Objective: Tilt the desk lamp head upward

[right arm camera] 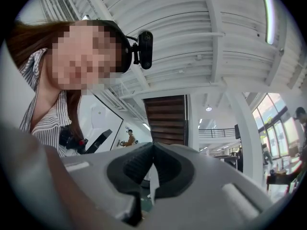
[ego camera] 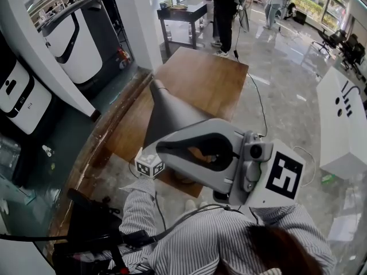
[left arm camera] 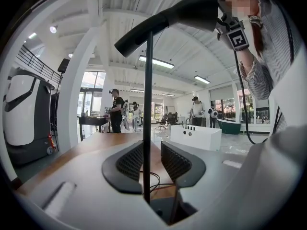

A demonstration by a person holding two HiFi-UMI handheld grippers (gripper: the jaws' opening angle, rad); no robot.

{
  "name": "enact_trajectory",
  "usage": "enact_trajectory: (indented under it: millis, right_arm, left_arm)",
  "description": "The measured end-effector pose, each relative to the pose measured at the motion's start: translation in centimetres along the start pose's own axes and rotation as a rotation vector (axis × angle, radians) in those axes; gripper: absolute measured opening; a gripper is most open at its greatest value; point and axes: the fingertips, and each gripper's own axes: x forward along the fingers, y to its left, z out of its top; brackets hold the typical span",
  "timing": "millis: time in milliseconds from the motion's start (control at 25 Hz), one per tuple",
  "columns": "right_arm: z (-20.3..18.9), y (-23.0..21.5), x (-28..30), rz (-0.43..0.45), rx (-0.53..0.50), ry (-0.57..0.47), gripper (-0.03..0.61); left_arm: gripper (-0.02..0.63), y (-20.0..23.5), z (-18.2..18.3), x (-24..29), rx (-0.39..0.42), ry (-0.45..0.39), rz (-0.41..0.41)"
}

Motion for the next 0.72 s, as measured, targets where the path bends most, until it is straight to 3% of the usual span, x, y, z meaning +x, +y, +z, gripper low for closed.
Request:
enact_trajectory:
  millis: [720]
  right_arm:
    - [1.8,-2.2,0.7,-0.025,0.034,-0.039,0.002]
  left_arm:
    - [0.100,-0.7,0.1,0.3,0.005,-0.003,-0.056]
